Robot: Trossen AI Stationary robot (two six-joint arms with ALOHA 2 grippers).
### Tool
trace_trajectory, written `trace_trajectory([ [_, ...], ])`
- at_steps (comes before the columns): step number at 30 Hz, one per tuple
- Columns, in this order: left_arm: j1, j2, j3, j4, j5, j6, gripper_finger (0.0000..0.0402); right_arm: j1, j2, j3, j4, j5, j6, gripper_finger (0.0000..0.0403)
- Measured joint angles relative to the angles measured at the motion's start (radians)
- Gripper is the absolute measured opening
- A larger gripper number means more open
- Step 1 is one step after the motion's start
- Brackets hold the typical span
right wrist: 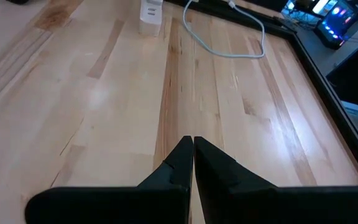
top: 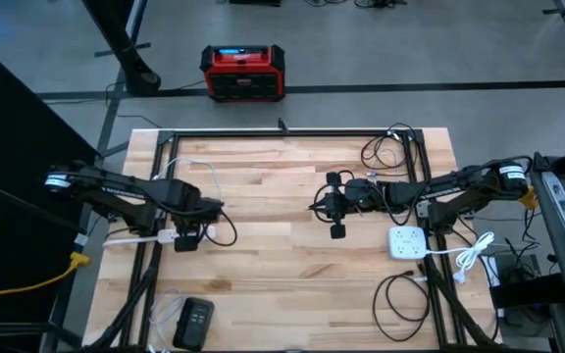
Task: Insert USB
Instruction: Insert the top left white charger cable into the white charger adapter connected to the left white outlet extension, then insert the bottom white charger cable into the black outlet extension
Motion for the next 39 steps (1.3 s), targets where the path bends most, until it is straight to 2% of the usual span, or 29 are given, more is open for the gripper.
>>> trace_trajectory([
  [9,0.0,-0.003,0.033,-0.168,0.0,-0.023,0.0181,0.0,0.0,0.0,-0.003,-0.021,0.026,0.0],
  [15,0.0,-0.002,0.063,-0.296,0.001,-0.033,0.0237,0.004,0.0,0.0,-0.006,-0.024,0.027,0.0],
  [17,0.0,-0.006,0.082,-0.285,0.003,-0.042,0.0246,0.004,0.0,0.0,-0.008,-0.024,0.03,0.0],
  [21,0.0,-0.008,0.138,-0.288,0.001,-0.063,0.0251,0.004,0.0,0.0,-0.01,-0.024,0.047,0.0],
  [24,0.0,-0.006,0.184,-0.287,0.012,-0.178,0.0243,0.005,0.0,0.0,-0.014,-0.024,0.071,0.0],
  [29,-0.002,-0.01,0.245,-0.287,0.165,-0.444,0.0217,0.017,0.0,0.0,-0.019,-0.025,0.097,0.0],
  [34,-0.011,-0.012,0.254,-0.287,0.32,-0.742,0.0188,0.036,0.0,0.0,-0.019,-0.027,0.122,0.0],
  [39,-0.078,-0.011,0.234,-0.287,0.346,-0.917,0.0156,0.056,0.0,0.0,-0.034,-0.026,0.15,0.0],
])
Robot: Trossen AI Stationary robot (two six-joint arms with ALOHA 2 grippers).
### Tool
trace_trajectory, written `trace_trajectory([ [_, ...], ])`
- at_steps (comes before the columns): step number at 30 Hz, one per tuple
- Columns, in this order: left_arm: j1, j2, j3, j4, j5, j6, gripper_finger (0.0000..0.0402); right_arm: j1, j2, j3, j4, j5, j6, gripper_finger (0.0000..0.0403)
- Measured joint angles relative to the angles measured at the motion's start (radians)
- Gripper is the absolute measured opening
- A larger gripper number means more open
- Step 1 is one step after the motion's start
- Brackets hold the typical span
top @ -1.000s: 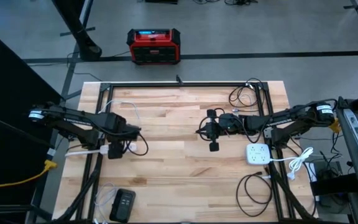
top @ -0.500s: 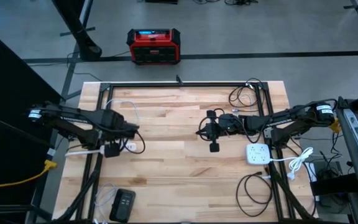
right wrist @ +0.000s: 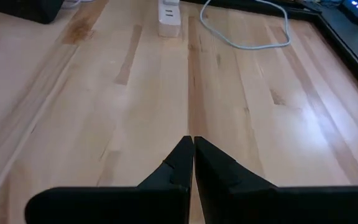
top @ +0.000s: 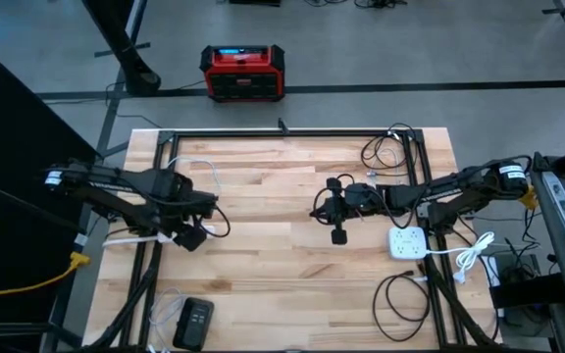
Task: Insert USB
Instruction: Insert the bottom white charger cable into the black outlet extension
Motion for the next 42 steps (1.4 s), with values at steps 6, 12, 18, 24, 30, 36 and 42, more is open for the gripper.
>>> trace_trajectory([
  [6,-0.2,0.0,-0.004,0.014,0.082,-0.233,0.0118,0.027,0.0,0.0,-0.068,0.001,0.044,0.0],
  [12,-0.544,0.002,0.005,0.301,0.05,-0.625,0.01,0.055,0.0,0.0,-0.107,0.001,0.081,0.0],
  [18,-0.841,0.05,0.005,0.565,-0.296,-1.01,0.0106,0.066,0.0,0.0,-0.103,0.003,0.089,0.0],
  [24,-0.942,0.21,0.006,0.723,-0.304,-1.064,0.011,0.066,0.0,0.0,-0.103,0.003,0.104,0.0],
  [30,-0.947,0.378,0.008,0.812,-0.218,-1.103,0.0107,0.067,0.0,0.0,-0.102,0.003,0.12,0.0],
  [36,-0.948,0.467,0.008,0.905,-0.189,-1.113,0.0109,0.069,0.0,0.0,-0.103,0.003,0.139,0.0],
  [42,-0.966,0.483,0.008,1.005,0.031,-1.092,0.0106,0.069,0.0,0.0,-0.099,0.003,0.139,0.0],
])
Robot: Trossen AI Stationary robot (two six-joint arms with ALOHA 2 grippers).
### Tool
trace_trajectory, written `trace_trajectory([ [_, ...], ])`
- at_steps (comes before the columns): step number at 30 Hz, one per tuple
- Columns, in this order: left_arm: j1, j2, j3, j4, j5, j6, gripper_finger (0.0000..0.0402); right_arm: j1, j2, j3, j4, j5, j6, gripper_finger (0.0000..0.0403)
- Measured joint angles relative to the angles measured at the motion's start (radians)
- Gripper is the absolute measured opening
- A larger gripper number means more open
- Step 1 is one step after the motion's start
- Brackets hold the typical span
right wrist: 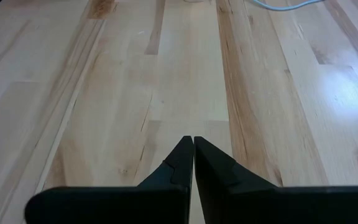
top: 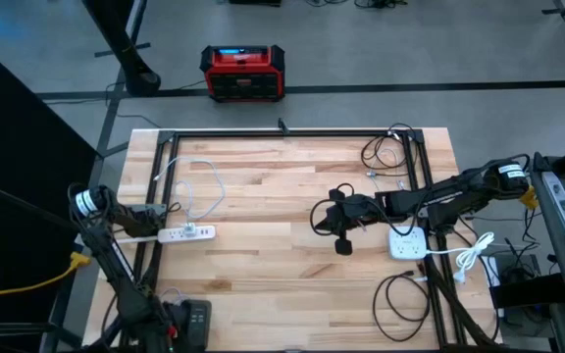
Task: Insert USB
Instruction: Insert the bottom white charger cable into the black outlet extension
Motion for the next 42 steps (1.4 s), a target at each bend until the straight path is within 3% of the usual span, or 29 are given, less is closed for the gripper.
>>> trace_trajectory([
  [9,-0.055,0.005,-0.001,-0.003,0.006,-0.002,0.0105,0.0,0.0,0.0,0.003,0.0,0.007,0.0],
  [20,-0.061,0.118,-0.004,-0.016,0.012,0.013,0.0105,0.004,0.0,0.0,0.003,0.0,0.001,0.0],
  [27,-0.053,0.13,-0.004,-0.102,-0.104,0.003,0.0105,0.006,0.0,0.0,0.004,0.001,0.002,0.0],
  [35,-0.015,0.126,-0.003,-0.199,-0.129,-0.004,0.0105,0.008,0.0,0.0,0.004,0.001,0.003,0.0],
  [42,0.014,0.116,-0.003,-0.249,-0.241,0.023,0.0105,0.008,0.0,0.0,0.008,0.001,0.003,0.0],
])
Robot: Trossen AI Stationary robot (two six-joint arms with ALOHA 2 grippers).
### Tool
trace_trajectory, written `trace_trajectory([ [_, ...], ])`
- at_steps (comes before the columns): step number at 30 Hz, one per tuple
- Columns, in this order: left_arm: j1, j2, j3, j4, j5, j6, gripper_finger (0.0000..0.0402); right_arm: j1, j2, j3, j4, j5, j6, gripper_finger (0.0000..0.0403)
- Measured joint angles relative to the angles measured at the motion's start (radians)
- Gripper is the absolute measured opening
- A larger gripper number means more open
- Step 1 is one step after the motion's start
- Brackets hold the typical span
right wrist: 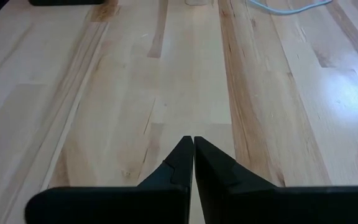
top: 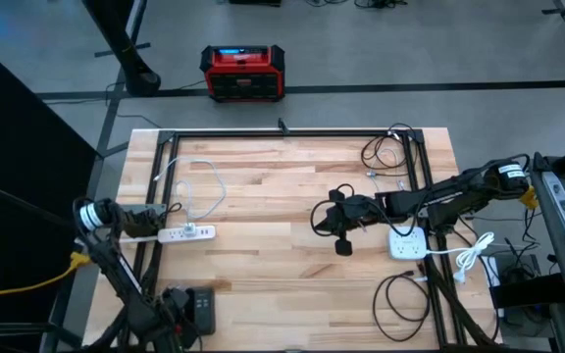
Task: Insert USB
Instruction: Insert the bottom white charger cable into the black outlet extension
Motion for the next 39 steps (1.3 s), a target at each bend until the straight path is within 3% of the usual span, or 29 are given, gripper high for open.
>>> trace_trajectory([
  [14,0.085,-0.092,0.005,-0.009,0.0,0.172,0.0105,0.0,0.0,0.0,0.003,0.0,-0.003,0.0],
  [24,0.078,-0.072,0.005,0.095,0.002,0.652,0.0105,0.0,0.0,0.0,0.003,0.0,-0.004,0.0],
  [33,0.052,-0.034,0.003,0.081,0.056,0.853,0.0105,0.0,0.0,0.0,0.003,0.0,-0.004,0.0],
  [39,0.05,-0.026,0.002,0.003,0.051,0.877,0.0105,0.0,0.0,0.0,0.003,0.0,-0.001,0.0],
])
